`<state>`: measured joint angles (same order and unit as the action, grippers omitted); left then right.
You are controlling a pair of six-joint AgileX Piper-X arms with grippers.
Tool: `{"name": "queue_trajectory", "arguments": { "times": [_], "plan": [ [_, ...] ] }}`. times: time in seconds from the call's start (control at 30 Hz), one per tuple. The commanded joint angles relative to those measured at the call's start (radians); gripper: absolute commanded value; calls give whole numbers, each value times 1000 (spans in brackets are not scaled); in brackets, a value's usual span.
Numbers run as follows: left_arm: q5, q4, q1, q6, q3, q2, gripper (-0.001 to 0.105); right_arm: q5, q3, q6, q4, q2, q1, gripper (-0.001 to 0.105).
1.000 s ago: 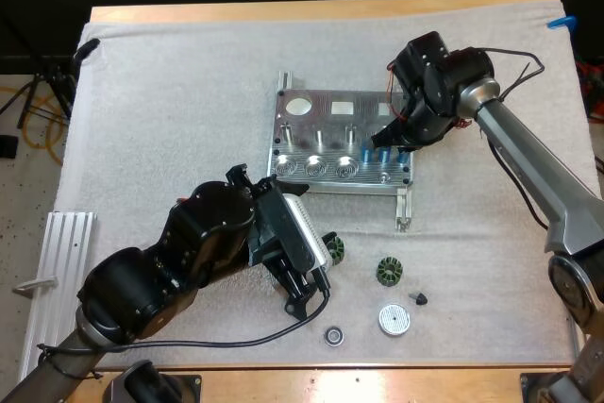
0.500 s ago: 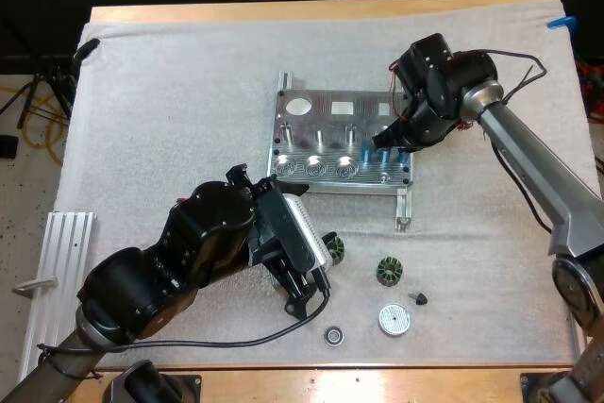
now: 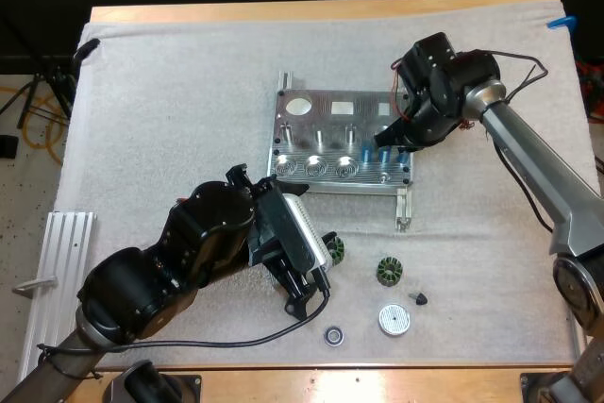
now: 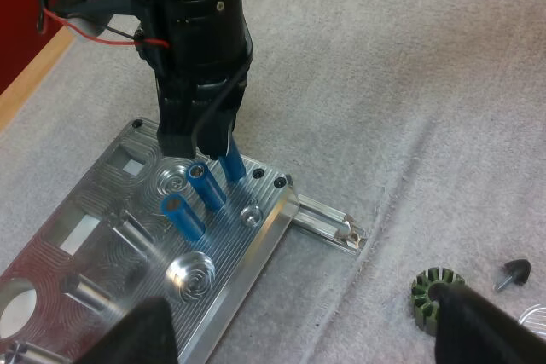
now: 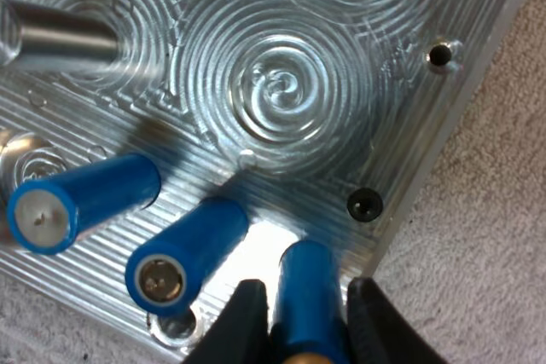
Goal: Load cells from left to right
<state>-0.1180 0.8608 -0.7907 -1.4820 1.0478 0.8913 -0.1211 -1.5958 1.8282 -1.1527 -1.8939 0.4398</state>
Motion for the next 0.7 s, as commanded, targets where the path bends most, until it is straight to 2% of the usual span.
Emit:
{"name": "queue_trajectory", "arguments": {
  "times": [0.0, 0.17, 0.67],
  "plan": [
    [18, -7, 0, -11, 2, -1, 63, -58, 16, 17, -12, -16, 2, 0],
    [18, -7, 0, -11, 2, 14, 63, -76, 16, 33, 7, -16, 31, 0],
    [18, -7, 0, -11, 2, 19, 63, 12, 16, 30, 15, -16, 41, 0]
  ]
}}
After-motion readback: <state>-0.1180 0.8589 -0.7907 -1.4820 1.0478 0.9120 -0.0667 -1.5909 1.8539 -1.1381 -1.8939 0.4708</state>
